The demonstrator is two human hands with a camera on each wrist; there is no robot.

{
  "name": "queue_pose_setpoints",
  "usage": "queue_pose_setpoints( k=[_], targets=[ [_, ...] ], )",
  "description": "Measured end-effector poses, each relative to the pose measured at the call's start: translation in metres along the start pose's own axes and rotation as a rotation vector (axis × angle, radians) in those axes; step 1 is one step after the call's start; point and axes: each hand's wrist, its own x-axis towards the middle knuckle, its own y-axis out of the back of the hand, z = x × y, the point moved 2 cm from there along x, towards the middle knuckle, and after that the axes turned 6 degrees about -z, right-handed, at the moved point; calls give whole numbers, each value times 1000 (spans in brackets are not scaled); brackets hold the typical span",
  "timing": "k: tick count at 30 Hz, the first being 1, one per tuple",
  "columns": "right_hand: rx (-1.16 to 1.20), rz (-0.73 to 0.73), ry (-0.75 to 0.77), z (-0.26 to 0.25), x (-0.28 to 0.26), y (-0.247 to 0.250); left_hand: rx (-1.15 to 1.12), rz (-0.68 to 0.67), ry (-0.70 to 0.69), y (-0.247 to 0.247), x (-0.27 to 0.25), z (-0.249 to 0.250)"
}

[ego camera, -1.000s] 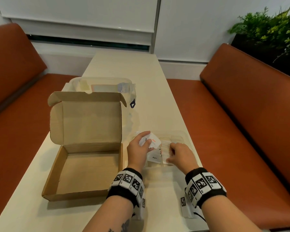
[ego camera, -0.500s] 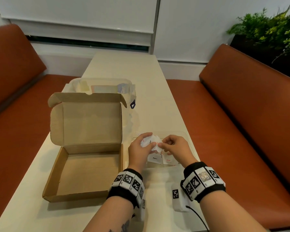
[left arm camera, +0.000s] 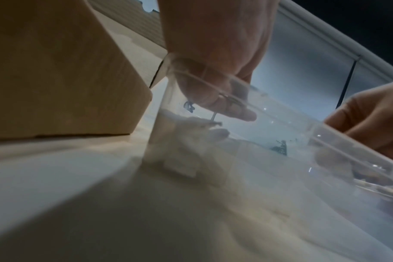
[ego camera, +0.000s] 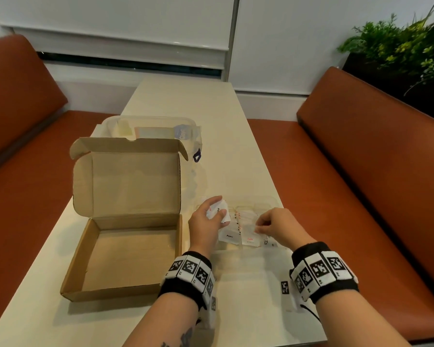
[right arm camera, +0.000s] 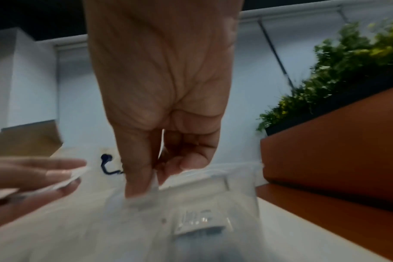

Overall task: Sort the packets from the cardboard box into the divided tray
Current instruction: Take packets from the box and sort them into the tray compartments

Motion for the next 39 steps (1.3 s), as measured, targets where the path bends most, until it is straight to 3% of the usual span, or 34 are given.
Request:
queue_pose_setpoints(
  k=[3,7,17,23,29,33,39],
  targets=[
    [-149,-63,18,-2,5,-10,-3,-2,7,0,0,-1],
    [-231,-41,30,-4,9,-25,6,-14,12,0,1,-3],
    [-163,95,32,1,10,-35,8,-83,37,0,2,-4],
    [292,353,120,-19,7,-18,1,-127,60,-1,2,-4],
    [669,159,77,-38,14,-19,9,-131,89,-1,3,-5],
    [793,220,40,-38,18,-19,-37,-123,95,-1,4,-7],
    [822,307,31,-37,20,-17,33,18,43,2,7,-10]
  ],
)
